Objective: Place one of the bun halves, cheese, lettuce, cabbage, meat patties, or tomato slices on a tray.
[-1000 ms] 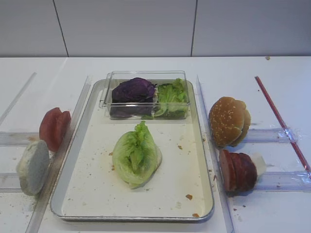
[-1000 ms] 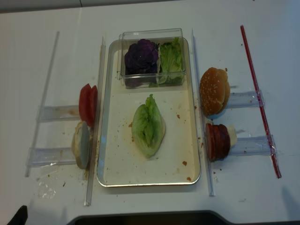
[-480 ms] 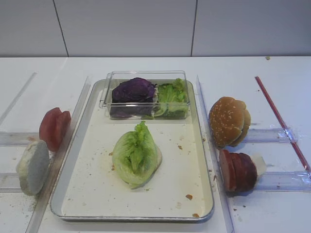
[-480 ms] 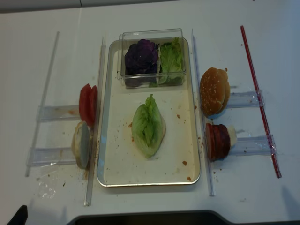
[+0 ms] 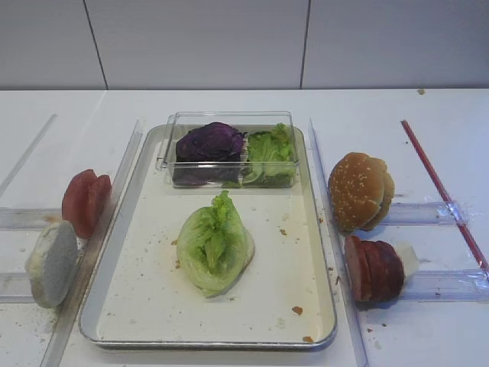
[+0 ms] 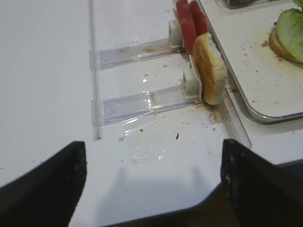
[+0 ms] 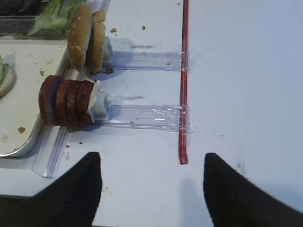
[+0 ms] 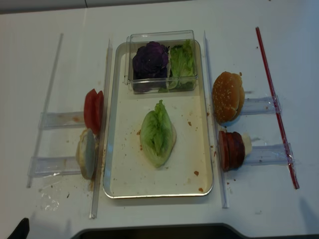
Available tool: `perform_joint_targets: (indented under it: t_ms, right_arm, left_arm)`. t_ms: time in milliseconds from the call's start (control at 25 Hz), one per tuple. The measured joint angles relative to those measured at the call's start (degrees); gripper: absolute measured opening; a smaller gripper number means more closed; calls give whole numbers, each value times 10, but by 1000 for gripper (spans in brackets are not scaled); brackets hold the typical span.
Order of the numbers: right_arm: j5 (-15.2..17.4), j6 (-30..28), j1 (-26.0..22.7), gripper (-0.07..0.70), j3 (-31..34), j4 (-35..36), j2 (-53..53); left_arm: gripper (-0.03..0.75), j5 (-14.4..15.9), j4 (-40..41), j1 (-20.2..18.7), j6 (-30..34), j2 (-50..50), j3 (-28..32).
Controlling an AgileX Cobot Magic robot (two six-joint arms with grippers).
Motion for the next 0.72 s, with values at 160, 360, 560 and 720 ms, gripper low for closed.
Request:
perform_joint_targets:
  t_ms: [160,360,560,720]
  right_arm:
    - [0,0,0,468,0,0,0]
    - [0,1,0,468,0,0,0]
    - [0,1,0,468,0,0,0]
    - [-1,1,0,468,0,0,0]
  left_arm:
    - [533,0,0,0,0,0,0]
    - [533,0,0,0,0,0,0]
    - [533,0,0,0,0,0,0]
    - [533,0,0,0,0,0,0]
